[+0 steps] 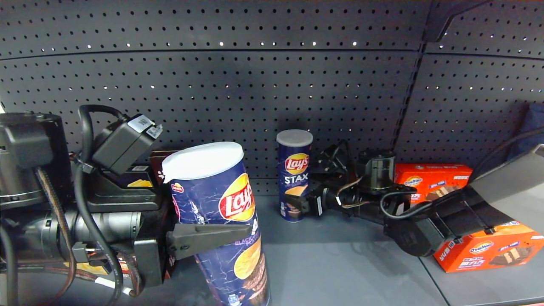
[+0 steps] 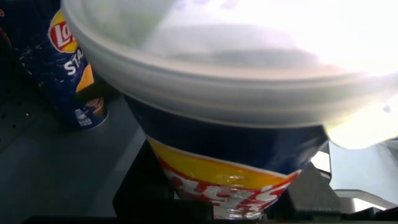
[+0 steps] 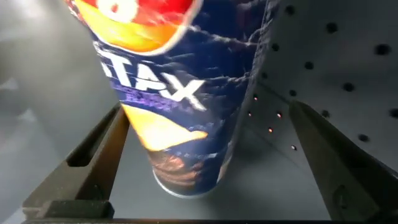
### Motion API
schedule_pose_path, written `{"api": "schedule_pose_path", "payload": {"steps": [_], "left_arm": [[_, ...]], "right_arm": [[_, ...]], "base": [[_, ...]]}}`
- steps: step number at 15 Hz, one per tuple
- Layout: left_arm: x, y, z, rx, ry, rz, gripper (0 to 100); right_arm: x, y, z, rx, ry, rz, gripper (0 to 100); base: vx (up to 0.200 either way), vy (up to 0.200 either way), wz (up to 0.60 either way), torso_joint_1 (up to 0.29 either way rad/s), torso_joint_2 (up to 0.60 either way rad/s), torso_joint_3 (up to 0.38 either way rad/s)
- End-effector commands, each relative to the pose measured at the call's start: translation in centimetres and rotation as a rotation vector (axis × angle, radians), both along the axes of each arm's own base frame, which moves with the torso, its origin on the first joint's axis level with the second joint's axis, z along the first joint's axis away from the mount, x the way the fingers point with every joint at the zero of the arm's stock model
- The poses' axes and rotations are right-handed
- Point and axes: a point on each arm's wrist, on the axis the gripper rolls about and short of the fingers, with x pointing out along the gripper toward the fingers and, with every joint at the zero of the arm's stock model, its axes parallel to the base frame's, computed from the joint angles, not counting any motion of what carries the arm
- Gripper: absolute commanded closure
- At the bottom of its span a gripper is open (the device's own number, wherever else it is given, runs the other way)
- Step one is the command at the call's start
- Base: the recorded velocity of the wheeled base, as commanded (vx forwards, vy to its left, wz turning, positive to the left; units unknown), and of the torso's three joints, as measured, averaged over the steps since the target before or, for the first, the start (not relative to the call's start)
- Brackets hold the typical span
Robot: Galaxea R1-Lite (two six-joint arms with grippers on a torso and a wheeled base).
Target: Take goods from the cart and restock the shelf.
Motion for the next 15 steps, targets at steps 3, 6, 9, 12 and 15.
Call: {"api": "schedule_pose_path", "payload": {"steps": [3,6,9,12,15], "left_arm": [[0.2,-0.1,-0.2,0.003,0.005,0.000,100],[0.2,-0.1,-0.2,0.004,0.008,-0.002,100],[0.2,-0.1,-0.2,0.003,0.006,-0.002,100],[0.2,-0.1,-0.1,0.002,0.004,-0.002,100],[0.1,-0.1,-0.1,0.002,0.004,-0.002,100]], "right_arm": [[1.0,0.8,-1.1,-0.006,0.009,0.002,0],[1.8,1.3,-1.3,0.000,-0.003,0.005,0],[2.0,2.1,-1.5,0.014,-0.028,0.016,100],[1.7,2.4,-1.5,0.016,-0.028,0.025,100],[0.3,1.7,-0.3,0.021,-0.036,0.027,100]], "base": [[0.000,0.000,0.00,0.000,0.00,0.000],[0.000,0.000,0.00,0.000,0.00,0.000],[0.000,0.000,0.00,0.000,0.00,0.000],[0.000,0.000,0.00,0.000,0.00,0.000],[0.000,0.000,0.00,0.000,0.00,0.000]]}}
